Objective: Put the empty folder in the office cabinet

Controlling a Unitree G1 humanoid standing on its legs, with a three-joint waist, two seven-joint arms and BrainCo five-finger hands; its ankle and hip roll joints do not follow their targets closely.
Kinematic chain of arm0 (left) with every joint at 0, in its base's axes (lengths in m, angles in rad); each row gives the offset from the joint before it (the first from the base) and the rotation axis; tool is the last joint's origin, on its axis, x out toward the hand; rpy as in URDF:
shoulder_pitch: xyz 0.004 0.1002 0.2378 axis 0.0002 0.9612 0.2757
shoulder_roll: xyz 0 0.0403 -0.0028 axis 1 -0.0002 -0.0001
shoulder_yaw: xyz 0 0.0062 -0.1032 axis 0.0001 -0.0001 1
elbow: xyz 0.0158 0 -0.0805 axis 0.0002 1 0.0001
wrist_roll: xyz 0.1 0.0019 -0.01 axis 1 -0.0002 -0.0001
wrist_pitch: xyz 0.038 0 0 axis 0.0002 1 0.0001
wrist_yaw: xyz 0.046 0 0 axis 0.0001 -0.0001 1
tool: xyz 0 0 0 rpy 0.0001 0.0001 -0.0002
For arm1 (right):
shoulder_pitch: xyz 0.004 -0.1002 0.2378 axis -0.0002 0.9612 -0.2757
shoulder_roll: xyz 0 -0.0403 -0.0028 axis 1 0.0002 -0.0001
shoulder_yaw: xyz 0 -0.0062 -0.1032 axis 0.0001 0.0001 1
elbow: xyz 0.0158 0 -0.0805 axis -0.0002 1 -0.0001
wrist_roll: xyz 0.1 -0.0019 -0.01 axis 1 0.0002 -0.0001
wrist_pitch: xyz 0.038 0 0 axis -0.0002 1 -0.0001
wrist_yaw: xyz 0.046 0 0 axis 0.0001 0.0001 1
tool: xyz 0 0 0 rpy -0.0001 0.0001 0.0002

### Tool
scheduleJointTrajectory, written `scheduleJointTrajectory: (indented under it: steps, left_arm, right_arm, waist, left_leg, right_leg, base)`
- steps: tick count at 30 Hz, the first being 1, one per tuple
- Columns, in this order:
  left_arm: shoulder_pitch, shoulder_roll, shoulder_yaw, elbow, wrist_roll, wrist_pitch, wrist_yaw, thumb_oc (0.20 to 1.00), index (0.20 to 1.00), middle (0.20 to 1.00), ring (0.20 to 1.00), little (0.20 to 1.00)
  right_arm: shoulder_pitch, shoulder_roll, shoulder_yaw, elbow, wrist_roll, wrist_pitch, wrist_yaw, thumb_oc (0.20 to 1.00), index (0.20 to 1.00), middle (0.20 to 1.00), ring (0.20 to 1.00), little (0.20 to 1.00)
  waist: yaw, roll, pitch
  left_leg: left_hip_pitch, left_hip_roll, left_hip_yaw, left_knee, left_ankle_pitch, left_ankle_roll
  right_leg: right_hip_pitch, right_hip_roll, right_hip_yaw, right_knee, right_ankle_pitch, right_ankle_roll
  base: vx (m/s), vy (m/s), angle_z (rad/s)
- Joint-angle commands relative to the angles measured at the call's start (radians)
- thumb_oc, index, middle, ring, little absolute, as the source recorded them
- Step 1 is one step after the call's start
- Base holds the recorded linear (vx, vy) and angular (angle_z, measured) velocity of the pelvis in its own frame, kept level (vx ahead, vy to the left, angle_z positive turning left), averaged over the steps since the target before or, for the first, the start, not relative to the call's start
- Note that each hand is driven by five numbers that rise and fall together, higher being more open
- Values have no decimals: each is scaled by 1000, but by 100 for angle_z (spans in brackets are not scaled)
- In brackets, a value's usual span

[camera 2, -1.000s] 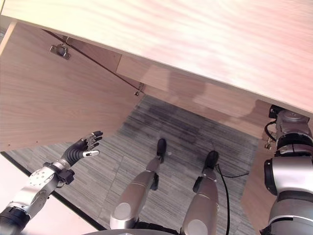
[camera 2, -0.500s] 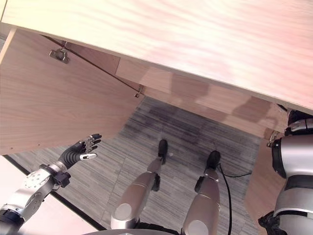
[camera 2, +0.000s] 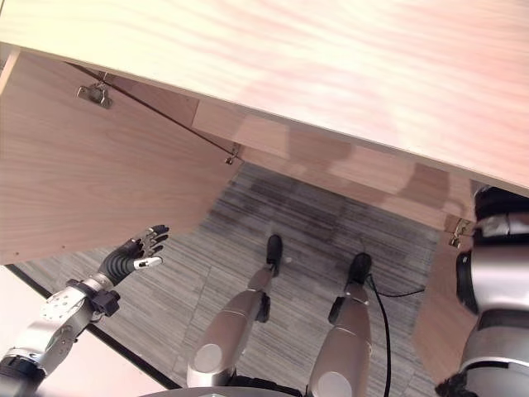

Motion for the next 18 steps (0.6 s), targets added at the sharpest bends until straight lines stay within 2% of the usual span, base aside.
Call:
scheduleJointTrajectory:
  steps: [1, 4, 5, 9, 13, 18]
  left_arm:
    - [18, 8, 18, 51, 40, -17, -1, 1000, 1000, 1000, 1000, 1000]
    - [20, -33, 40, 87, 73, -23, 2, 1000, 1000, 1000, 1000, 1000]
    - [18, -65, 48, 105, 95, -26, 12, 1000, 1000, 1000, 1000, 1000]
    - [17, -91, 55, 126, 118, -34, 26, 1000, 1000, 1000, 1000, 1000]
    - [12, -112, 58, 150, 137, -41, 49, 1000, 1000, 1000, 1000, 1000]
    - [15, -120, 49, 162, 147, -39, 55, 1000, 1000, 1000, 1000, 1000]
  right_arm:
    - [104, 28, -31, -61, -63, -88, -33, 200, 200, 200, 200, 200]
    - [280, 133, -82, -179, -132, -93, 3, 200, 200, 200, 200, 200]
    - [370, 219, -79, -229, -166, -96, 28, 200, 200, 200, 200, 200]
    - [460, 301, -66, -243, -196, -83, 58, 200, 200, 200, 200, 200]
    - [488, 390, -22, -156, -210, -58, 70, 200, 200, 200, 200, 200]
    - [479, 420, 10, -77, -204, -42, 76, 200, 200, 200, 200, 200]
  waist:
    - [-7, -67, -22]
    - [-15, -89, -33]
    - [-24, -99, -32]
    - [-29, -113, -32]
    - [-33, -119, -31]
    - [-30, -124, -31]
  left_leg:
    - [16, 56, -27, 2, -107, -67]
    - [29, 59, -31, 4, -120, -67]
    - [33, 59, -33, 4, -118, -64]
    - [45, 60, -31, 8, -127, -63]
    - [48, 60, -26, 15, -123, -61]
    - [56, 62, -21, 18, -129, -59]
  right_leg:
    - [-50, -10, 49, -21, 15, 50]
    - [-32, -9, 45, -27, 10, 51]
    - [-29, -9, 46, -28, 17, 50]
    - [-14, -11, 46, -25, 9, 49]
    - [-1, -11, 50, -41, 18, 46]
    - [9, -8, 56, -47, 15, 45]
  base:
    - [27, -25, 6]
    - [0, 0, 0]
    - [16, -6, -4]
    - [1, 0, -2]
    - [0, 0, 0]
    - [0, 0, 0]
